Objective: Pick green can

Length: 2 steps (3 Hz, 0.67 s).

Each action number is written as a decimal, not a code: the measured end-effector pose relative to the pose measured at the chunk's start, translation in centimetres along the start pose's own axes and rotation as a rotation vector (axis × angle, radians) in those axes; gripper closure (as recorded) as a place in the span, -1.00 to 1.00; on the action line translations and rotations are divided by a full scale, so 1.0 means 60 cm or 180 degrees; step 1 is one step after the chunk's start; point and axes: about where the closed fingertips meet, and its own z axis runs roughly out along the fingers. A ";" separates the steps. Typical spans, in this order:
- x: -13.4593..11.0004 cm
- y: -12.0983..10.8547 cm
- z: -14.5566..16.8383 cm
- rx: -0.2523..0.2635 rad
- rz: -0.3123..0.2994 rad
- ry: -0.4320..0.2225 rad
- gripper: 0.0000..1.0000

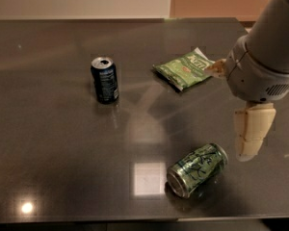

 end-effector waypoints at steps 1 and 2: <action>-0.016 0.013 0.027 -0.0097 -0.0226 0.0033 -1.00; -0.029 0.034 0.052 -0.0232 -0.0416 -0.0001 -1.00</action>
Offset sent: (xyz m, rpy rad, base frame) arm -0.0294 0.0249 -0.0568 -0.0486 0.1164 0.2116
